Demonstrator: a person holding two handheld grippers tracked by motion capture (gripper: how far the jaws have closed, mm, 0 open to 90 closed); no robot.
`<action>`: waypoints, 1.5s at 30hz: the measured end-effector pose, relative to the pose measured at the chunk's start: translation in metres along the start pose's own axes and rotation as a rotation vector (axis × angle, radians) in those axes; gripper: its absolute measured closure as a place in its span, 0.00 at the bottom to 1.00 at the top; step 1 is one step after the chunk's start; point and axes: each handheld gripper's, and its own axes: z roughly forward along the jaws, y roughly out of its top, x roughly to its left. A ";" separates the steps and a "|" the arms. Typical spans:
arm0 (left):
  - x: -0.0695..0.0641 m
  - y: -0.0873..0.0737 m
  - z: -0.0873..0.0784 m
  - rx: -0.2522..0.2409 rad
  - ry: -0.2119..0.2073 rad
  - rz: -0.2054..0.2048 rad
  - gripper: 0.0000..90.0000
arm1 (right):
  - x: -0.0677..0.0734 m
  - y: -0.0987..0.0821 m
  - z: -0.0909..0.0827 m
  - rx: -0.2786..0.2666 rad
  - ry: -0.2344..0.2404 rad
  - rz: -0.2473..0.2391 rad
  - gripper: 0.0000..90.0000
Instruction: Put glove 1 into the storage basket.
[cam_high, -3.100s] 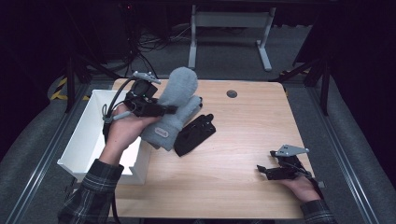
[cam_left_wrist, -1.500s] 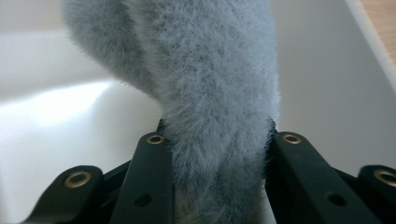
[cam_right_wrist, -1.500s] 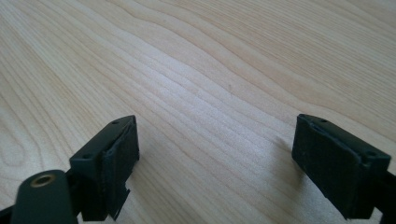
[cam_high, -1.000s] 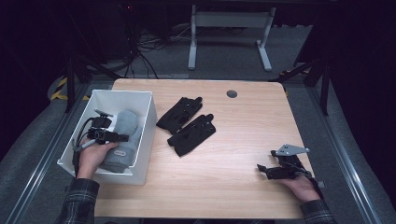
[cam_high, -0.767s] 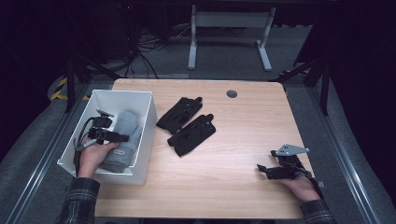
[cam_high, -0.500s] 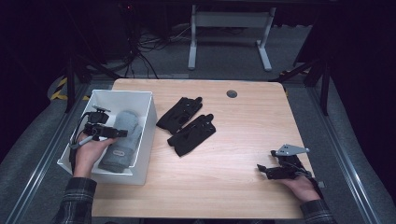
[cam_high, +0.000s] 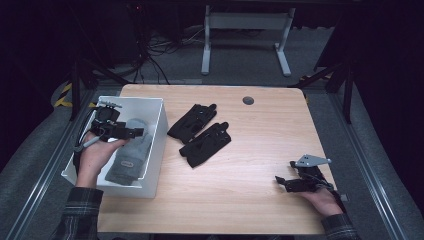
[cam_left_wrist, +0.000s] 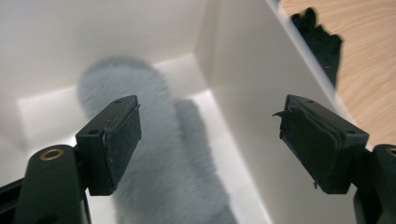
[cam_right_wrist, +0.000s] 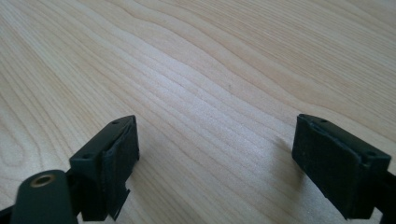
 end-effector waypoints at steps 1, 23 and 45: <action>-0.004 0.003 -0.001 -0.003 -0.010 0.009 0.23 | 0.000 0.000 0.000 0.000 0.000 0.000 0.17; -0.113 0.033 0.025 -0.066 -0.160 0.224 0.33 | 0.000 0.000 0.000 0.000 0.000 -0.001 0.17; -0.167 0.006 0.112 0.032 -0.153 0.296 1.00 | 0.000 0.000 0.000 -0.002 0.002 -0.003 0.17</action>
